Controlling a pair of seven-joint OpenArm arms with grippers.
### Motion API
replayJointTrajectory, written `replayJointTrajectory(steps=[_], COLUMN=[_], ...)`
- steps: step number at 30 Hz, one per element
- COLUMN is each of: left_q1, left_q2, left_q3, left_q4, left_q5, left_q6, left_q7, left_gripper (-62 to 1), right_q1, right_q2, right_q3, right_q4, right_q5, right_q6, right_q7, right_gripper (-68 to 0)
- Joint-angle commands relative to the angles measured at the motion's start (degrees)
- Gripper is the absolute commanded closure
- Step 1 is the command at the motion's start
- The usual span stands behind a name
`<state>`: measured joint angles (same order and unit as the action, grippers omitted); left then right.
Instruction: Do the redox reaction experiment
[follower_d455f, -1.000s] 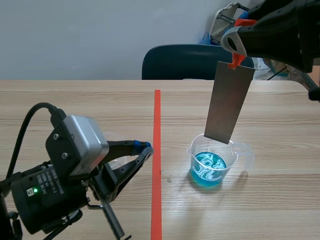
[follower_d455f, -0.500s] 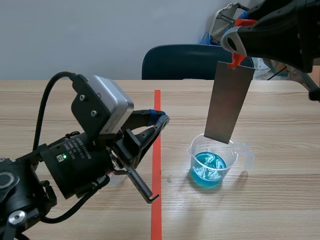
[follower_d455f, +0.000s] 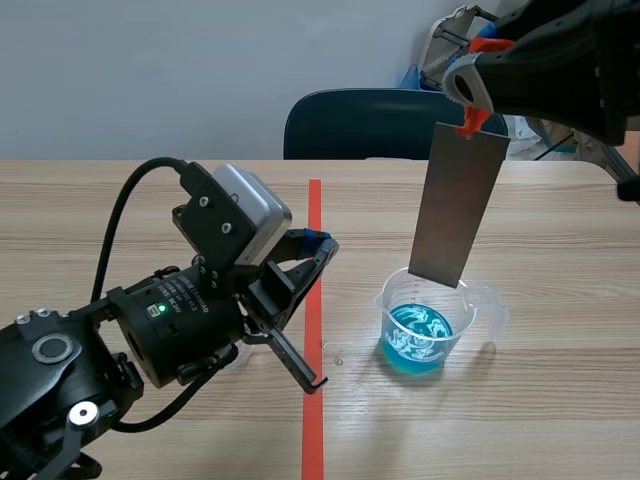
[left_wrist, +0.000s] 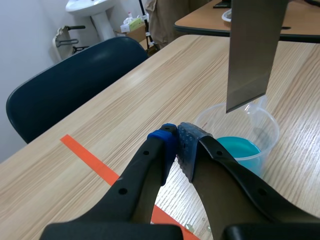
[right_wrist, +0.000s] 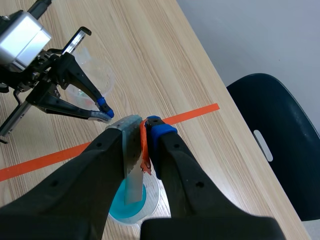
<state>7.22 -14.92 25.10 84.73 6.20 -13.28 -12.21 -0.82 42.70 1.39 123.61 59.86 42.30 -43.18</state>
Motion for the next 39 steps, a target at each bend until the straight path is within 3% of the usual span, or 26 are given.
replayJointTrajectory(steps=[1, 17, 23, 39], left_q1=[-0.66, -3.45, -3.45, -2.93], left_q2=[1.03, 1.90, 1.90, 1.05], left_q3=[0.07, 6.43, 6.49, 6.27], left_q4=[0.31, -4.66, -4.66, -4.50], left_q5=[-0.31, 0.92, 0.46, 0.59], left_q6=[0.28, 1.90, 3.67, 4.17], left_q7=[-0.70, -0.79, -0.76, 0.09], left_gripper=[-1.5, -1.5, -1.5, -1.5], right_q1=[0.81, 0.81, 0.81, 0.81], right_q2=[0.46, 0.46, 0.46, 0.46], right_q3=[0.57, 0.57, 0.57, 0.57], right_q4=[0.57, 0.57, 0.57, 0.57], right_q5=[0.42, 0.42, 0.42, 0.42], right_q6=[0.42, 0.42, 0.42, 0.42], right_q7=[0.61, 0.42, 0.42, 0.44], right_gripper=[-0.6, -0.6, -0.6, -0.6])
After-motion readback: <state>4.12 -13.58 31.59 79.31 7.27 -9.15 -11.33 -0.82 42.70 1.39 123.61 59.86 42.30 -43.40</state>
